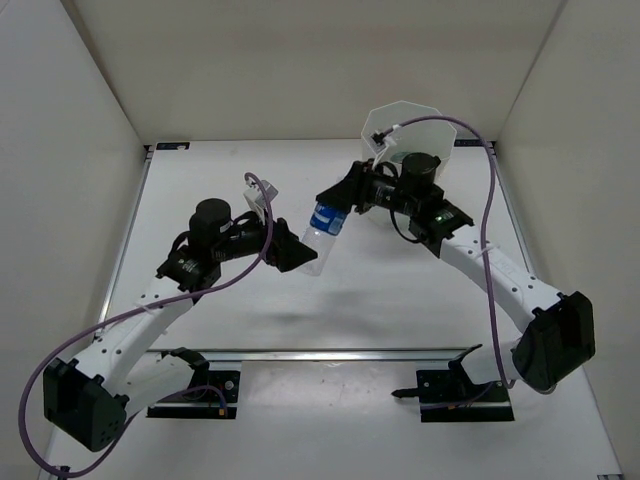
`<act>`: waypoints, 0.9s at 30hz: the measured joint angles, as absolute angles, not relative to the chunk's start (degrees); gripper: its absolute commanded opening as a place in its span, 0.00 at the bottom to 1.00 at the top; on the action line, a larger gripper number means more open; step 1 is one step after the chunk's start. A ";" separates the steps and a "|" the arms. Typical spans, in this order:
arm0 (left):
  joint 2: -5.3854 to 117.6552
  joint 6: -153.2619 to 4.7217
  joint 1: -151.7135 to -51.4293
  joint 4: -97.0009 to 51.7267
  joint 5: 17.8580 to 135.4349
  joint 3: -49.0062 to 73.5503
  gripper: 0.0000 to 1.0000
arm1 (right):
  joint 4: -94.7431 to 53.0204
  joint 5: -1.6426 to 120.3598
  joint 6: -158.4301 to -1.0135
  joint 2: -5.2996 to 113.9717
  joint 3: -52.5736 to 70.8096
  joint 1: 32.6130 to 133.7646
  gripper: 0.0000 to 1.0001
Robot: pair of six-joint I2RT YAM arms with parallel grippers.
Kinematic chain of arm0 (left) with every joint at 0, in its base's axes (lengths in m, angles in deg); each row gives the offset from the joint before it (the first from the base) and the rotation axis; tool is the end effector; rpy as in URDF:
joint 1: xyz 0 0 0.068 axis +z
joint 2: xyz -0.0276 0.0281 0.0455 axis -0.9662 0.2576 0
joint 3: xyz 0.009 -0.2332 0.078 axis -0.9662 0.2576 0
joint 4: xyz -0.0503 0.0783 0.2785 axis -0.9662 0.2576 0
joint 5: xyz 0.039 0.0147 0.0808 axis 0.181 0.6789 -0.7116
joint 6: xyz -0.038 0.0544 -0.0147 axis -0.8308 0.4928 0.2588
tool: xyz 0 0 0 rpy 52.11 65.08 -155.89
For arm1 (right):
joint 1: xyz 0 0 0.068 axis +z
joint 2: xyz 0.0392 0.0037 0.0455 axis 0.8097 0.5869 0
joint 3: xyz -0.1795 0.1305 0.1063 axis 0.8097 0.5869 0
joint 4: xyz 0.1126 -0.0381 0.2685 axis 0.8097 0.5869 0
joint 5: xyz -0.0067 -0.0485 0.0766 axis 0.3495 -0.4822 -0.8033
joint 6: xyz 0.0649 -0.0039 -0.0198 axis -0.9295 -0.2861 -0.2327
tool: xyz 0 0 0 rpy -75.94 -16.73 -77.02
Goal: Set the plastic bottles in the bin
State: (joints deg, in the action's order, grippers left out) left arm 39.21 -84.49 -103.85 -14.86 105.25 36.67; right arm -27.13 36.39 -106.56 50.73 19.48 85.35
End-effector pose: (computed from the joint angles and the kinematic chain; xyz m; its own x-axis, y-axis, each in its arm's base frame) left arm 0.2427 -0.1706 0.2888 -0.5600 -0.0314 -0.8279 0.7342 0.4442 -0.5135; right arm 0.3055 0.2183 0.3301 -0.5682 0.2128 -0.7949 -0.6781 0.4262 0.5988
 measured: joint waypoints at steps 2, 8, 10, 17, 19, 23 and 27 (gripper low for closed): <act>38.07 -83.64 -103.30 -11.43 102.95 35.84 0.99 | -24.70 37.18 -104.63 50.90 16.63 82.33 0.00; 30.31 -81.39 -100.09 1.51 91.15 33.22 0.99 | -19.28 44.41 -95.71 51.06 2.73 71.47 0.00; 29.20 -82.29 -97.81 6.58 85.01 31.95 0.99 | -17.97 48.50 -91.78 51.51 -3.10 70.44 0.00; 34.51 -87.47 -90.21 18.73 69.45 30.16 0.99 | -20.64 58.73 -80.13 55.58 -11.69 67.25 0.00; 35.34 -88.51 -90.75 20.20 67.39 30.16 0.98 | -20.72 59.80 -78.80 59.30 -13.37 65.13 0.02; 35.88 -89.59 -90.89 21.46 65.60 29.39 0.99 | -18.01 62.27 -76.50 68.30 -15.52 62.51 0.60; 36.76 -90.09 -90.89 21.53 64.35 28.76 0.99 | -12.81 63.78 -75.26 73.28 -15.74 62.60 0.99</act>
